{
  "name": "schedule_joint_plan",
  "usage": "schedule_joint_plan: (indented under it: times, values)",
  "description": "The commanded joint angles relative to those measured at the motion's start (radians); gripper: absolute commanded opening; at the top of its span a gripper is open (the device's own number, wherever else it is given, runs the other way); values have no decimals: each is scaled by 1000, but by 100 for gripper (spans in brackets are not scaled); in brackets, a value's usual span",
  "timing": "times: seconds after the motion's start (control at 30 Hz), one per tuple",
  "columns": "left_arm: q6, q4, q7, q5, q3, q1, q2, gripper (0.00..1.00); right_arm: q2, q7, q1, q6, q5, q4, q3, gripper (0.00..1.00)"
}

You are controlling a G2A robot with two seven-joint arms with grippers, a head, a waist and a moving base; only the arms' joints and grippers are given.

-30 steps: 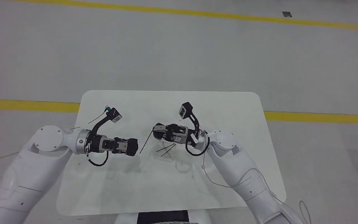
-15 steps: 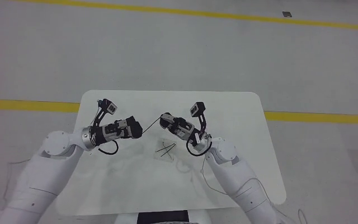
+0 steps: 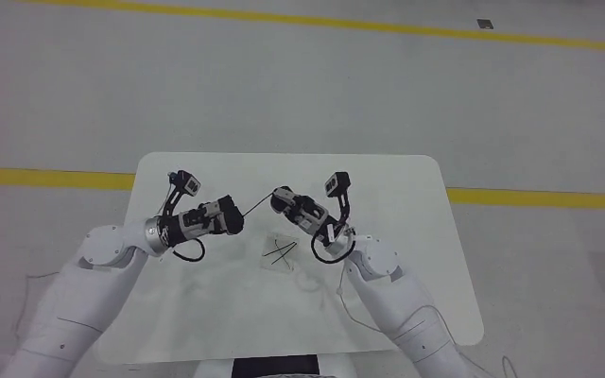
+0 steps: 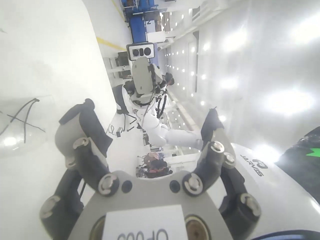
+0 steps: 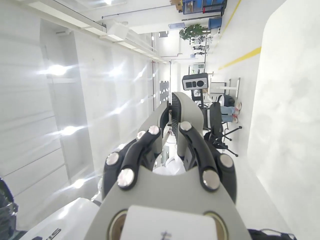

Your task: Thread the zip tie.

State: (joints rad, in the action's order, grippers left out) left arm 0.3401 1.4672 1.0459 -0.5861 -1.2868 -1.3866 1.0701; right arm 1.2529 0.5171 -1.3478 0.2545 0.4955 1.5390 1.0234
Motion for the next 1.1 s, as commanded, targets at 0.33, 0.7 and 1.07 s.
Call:
schedule_joint_plan:
  times: [0.33, 0.7, 1.07]
  values:
    - [0, -54, -4, -48, 29, 50, 40, 100, 22, -209, -50, 15, -56, 48, -41, 0]
    - [-7, -48, -22, -42, 35, 47, 41, 100, 17, -206, -36, 18, -136, 58, -15, 0]
    - [0, -47, -57, -36, 64, 51, 42, 100, 42, -251, -38, -12, -65, 50, -72, 0]
